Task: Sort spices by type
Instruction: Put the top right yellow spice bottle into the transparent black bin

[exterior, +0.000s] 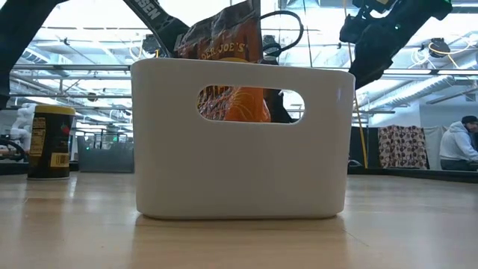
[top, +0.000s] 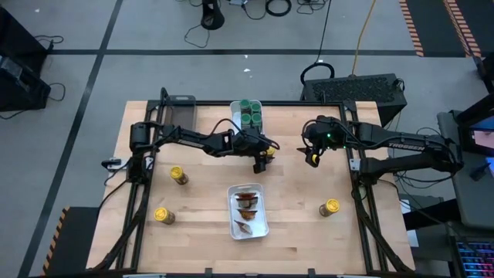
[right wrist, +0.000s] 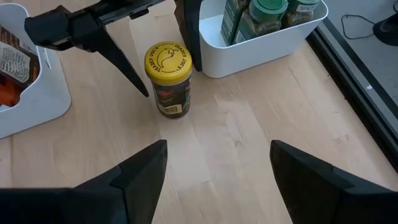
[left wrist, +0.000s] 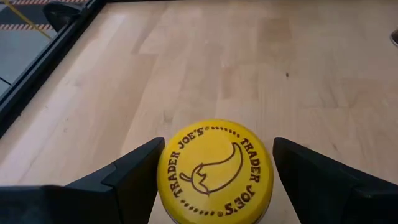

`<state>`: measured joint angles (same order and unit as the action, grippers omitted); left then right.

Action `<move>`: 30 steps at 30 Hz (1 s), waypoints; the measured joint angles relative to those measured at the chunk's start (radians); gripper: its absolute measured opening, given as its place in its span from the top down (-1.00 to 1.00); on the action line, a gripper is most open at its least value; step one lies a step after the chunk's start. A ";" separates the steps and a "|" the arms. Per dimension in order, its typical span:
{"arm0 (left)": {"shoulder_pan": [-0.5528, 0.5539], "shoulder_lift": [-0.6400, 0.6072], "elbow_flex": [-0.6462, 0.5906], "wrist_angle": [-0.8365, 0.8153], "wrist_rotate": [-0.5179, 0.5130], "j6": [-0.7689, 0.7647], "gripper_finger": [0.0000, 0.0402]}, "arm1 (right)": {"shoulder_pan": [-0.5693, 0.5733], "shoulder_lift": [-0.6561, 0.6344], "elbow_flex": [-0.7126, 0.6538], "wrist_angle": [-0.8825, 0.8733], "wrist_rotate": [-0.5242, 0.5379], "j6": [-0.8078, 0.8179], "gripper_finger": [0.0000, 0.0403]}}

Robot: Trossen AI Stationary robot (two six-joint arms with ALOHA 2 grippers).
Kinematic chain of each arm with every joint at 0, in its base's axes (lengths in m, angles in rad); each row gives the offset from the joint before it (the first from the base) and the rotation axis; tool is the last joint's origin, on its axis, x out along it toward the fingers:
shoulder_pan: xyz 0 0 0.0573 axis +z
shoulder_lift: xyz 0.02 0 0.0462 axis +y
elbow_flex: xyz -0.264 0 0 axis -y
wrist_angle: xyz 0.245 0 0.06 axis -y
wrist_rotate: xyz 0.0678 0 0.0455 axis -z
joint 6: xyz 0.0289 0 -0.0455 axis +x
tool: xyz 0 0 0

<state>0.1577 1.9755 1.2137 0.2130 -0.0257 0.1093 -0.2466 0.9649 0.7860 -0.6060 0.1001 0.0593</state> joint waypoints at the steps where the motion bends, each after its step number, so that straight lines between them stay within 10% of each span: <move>1: 0.000 0.000 0.000 0.000 0.000 0.000 -0.50 | 0.000 0.000 0.000 0.000 0.000 0.000 -0.33; 30: 0.000 0.000 0.000 -0.004 0.000 -0.026 -0.50 | 0.000 0.000 0.000 -0.006 0.000 0.000 -0.33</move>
<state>0.1577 1.9751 1.2133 0.2092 -0.0254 0.0830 -0.2466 0.9649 0.7860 -0.6121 0.1005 0.0597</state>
